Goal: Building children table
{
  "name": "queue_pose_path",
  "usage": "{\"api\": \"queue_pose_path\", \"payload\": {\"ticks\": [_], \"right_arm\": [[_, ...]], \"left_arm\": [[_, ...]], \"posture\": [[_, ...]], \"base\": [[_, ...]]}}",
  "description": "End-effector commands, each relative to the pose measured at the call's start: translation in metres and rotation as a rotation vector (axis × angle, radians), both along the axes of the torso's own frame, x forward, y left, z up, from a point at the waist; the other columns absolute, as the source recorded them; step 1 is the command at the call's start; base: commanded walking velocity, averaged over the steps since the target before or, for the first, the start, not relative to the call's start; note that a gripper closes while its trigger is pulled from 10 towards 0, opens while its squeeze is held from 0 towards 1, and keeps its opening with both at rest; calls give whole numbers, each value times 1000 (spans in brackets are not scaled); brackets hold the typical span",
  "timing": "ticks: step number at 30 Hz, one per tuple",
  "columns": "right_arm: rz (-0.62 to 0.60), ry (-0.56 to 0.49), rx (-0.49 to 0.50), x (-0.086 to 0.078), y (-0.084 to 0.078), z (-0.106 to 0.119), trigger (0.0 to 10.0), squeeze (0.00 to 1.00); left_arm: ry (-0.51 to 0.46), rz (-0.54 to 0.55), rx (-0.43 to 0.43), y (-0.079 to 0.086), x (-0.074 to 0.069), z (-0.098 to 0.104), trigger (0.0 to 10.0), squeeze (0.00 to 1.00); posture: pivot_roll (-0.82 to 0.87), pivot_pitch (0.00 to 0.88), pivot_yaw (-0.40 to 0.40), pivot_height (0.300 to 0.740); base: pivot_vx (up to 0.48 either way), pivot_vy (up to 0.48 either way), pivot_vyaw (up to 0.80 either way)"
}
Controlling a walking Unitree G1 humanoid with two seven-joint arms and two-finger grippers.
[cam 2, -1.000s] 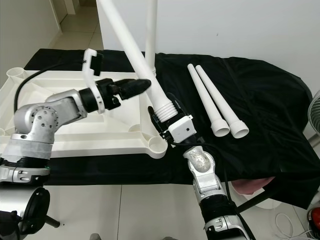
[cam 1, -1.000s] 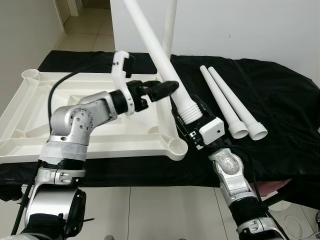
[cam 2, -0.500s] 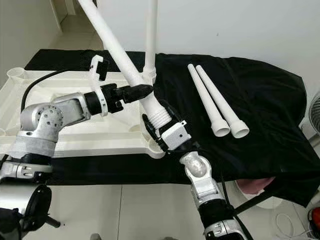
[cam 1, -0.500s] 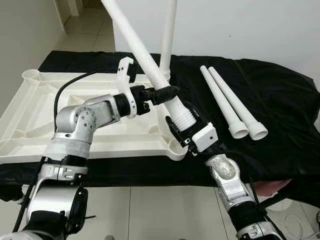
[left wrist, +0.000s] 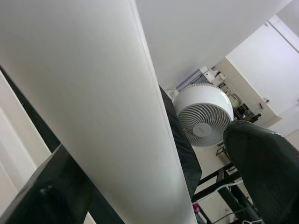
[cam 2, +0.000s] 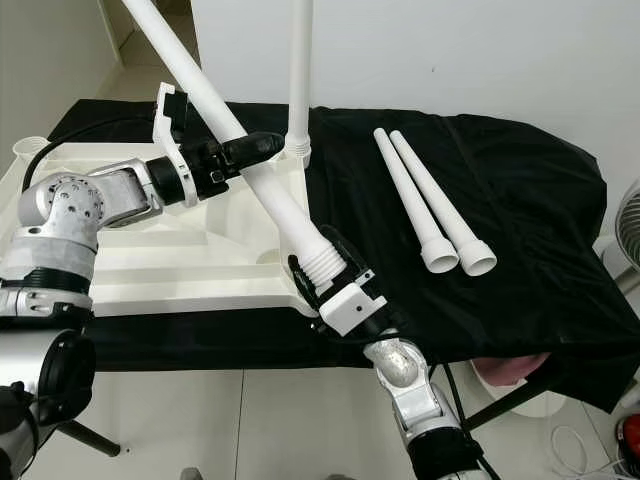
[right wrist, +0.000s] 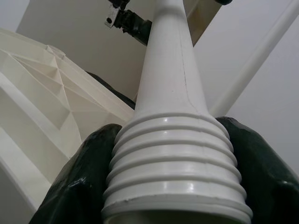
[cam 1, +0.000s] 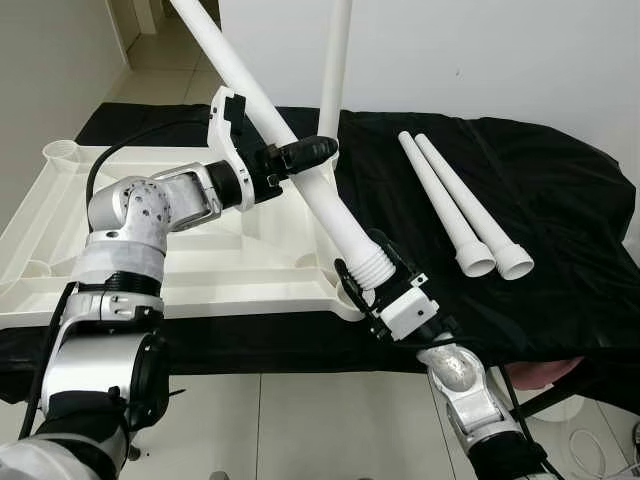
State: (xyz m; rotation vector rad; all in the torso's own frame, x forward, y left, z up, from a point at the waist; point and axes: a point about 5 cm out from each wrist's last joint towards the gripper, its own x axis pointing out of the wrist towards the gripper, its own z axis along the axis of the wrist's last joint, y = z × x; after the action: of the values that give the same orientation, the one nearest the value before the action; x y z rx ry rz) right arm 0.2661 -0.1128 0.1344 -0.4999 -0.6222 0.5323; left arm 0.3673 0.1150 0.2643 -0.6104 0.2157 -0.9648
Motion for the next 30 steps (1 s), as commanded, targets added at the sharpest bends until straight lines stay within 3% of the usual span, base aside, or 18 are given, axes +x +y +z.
{"api": "queue_pose_path", "payload": {"ticks": [1, 3, 4, 5, 23, 24, 28, 29, 30], "right_arm": [[-10, 7, -37, -2, -3, -5, 10000, 0], [-13, 7, -39, -2, -4, -5, 10000, 0], [-11, -1, -47, -2, -3, -5, 10000, 0], [-13, -2, -48, -1, -4, -5, 10000, 0], [-31, -14, -16, 6, -2, -3, 10000, 0], [-24, 0, 0, 6, -2, -3, 10000, 1000], [-24, 42, 44, 6, -2, -6, 10000, 1000], [-25, 66, 67, 6, -2, -7, 10000, 1000], [-41, 95, 108, 7, -3, -7, 10000, 1000]], "left_arm": [[-29, -14, -24, -1, 0, 14, 10000, 0], [-28, -18, -25, -2, 0, 14, 10000, 0], [-11, -18, -38, -2, 1, 14, 6000, 0], [12, -21, -64, -3, 1, 13, 0, 0], [78, -31, -167, -1, 0, 17, 0, 0], [78, -20, -171, -1, 2, 18, 0, 0], [75, 18, -173, 1, 4, 20, 0, 0], [72, 30, -171, 2, 5, 21, 2314, 0], [66, 38, -170, 2, 6, 23, 10000, 0]], "posture": [[-99, 0, 7, 740], [-99, 0, 7, 740], [-99, 0, 7, 740], [-99, 0, 7, 740], [-73, 0, -8, 740], [-73, 0, -10, 740], [-73, 0, -10, 740], [-73, 0, -10, 740], [-74, 0, -12, 740]], "base": [[0, 0, 0], [0, 0, 0], [0, 0, 0], [0, 0, 0], [0, 0, 0], [0, 0, 0], [0, 0, 0], [0, 0, 0], [0, 0, 0]]}}
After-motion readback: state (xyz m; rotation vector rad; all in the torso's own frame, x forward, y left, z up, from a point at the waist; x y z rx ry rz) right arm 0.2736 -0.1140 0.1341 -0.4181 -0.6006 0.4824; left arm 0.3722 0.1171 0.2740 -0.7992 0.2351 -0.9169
